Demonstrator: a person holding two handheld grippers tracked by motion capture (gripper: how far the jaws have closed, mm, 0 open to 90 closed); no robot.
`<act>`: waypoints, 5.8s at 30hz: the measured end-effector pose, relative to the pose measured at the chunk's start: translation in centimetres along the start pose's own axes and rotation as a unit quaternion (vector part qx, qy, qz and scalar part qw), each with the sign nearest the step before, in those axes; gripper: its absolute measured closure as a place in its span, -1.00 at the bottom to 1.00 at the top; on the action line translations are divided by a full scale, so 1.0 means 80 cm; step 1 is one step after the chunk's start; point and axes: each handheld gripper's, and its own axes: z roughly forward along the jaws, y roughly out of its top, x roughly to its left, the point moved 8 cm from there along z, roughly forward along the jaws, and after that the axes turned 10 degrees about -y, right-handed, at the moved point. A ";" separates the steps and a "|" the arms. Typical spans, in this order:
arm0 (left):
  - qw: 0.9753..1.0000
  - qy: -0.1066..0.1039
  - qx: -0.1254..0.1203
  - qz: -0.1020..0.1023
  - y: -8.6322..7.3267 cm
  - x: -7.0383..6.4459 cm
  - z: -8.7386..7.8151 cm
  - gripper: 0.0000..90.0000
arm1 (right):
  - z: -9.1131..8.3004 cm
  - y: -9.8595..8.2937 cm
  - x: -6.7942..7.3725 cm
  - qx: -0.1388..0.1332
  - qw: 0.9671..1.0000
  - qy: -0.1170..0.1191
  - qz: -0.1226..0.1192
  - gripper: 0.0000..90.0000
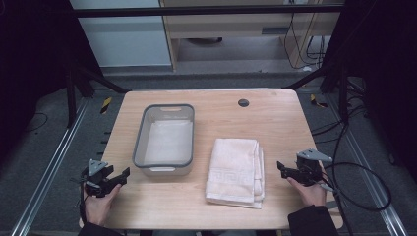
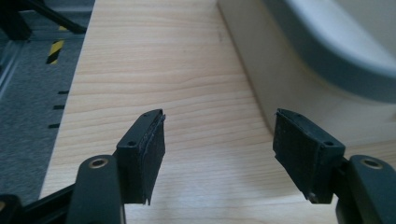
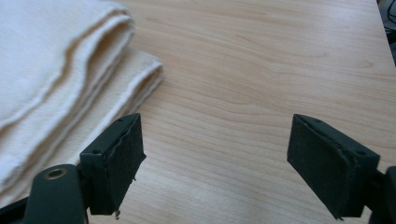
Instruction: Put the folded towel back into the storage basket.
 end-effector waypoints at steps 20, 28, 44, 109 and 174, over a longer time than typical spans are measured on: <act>0.997 -0.052 -0.046 0.020 0.023 -0.038 -0.018 -0.32 | -0.021 0.013 0.015 -0.023 0.999 0.036 0.013 -0.46; 0.996 -0.069 -0.054 0.028 0.037 -0.050 -0.019 -0.33 | -0.023 0.024 0.019 -0.033 0.999 0.036 0.006 -0.44; 0.993 -0.090 -0.063 0.042 0.066 -0.081 -0.011 -0.32 | -0.028 0.055 0.015 -0.049 0.998 0.045 0.018 -0.44; 0.969 -0.208 0.015 0.134 0.041 -0.288 0.072 -0.21 | 0.021 0.090 0.081 -0.027 0.995 0.100 0.010 -0.49; 0.959 -0.221 0.121 0.129 -0.021 -0.320 0.142 0.04 | 0.080 0.028 0.106 0.093 0.990 0.103 0.027 -0.39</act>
